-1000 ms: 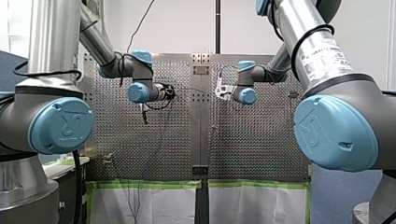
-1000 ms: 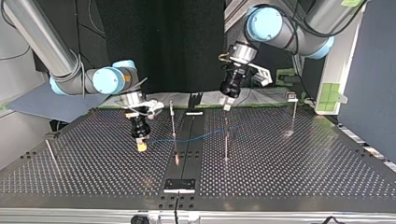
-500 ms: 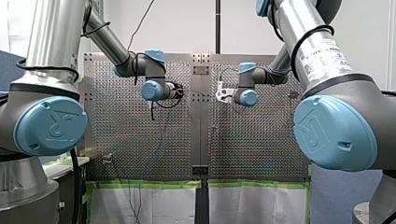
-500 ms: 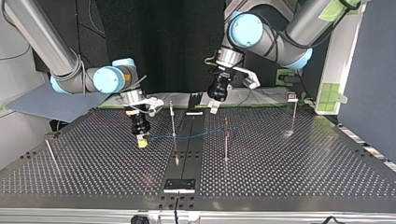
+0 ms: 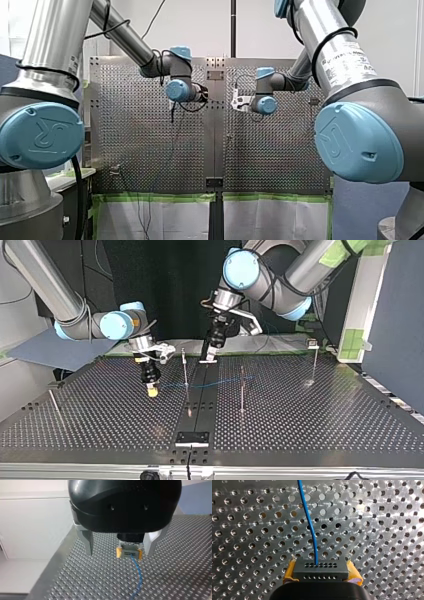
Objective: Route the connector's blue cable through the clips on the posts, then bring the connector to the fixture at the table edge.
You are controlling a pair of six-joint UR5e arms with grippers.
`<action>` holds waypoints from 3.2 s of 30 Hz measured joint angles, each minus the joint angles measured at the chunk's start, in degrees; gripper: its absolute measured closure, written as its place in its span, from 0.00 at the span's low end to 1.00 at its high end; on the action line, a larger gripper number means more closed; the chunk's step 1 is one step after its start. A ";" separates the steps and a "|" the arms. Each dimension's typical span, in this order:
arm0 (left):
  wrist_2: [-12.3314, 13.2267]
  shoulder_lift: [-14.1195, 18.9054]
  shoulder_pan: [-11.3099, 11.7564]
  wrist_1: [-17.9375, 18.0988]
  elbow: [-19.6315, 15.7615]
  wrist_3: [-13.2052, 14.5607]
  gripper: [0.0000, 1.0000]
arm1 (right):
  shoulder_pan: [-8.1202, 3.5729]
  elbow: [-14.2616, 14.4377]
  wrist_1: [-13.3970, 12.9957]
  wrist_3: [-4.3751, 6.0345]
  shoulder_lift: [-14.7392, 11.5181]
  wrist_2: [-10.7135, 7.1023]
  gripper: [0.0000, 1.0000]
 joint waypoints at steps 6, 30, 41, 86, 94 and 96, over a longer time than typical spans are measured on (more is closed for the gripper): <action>-3.08 -1.29 -1.51 -0.60 3.00 2.14 0.00 | 0.05 0.04 0.15 -0.27 0.08 0.00 1.00; -15.50 -7.44 -2.00 -0.48 8.23 4.78 0.00 | 0.00 0.07 -0.46 -0.56 0.33 0.02 1.00; -20.94 -10.96 -1.71 -0.73 12.32 5.03 0.00 | 0.00 0.06 -0.73 -0.57 0.34 0.05 1.00; -31.20 -19.49 -2.29 -5.74 24.14 3.04 0.00 | 0.27 0.06 -1.02 -0.74 0.34 0.09 1.00; -32.38 -20.85 -1.54 -6.11 25.32 3.17 0.00 | 0.08 0.04 -1.19 -0.75 0.34 0.03 1.00; -32.86 -20.85 -1.45 -6.06 25.41 3.42 0.00 | 0.04 0.04 -1.16 -0.75 0.34 0.02 1.00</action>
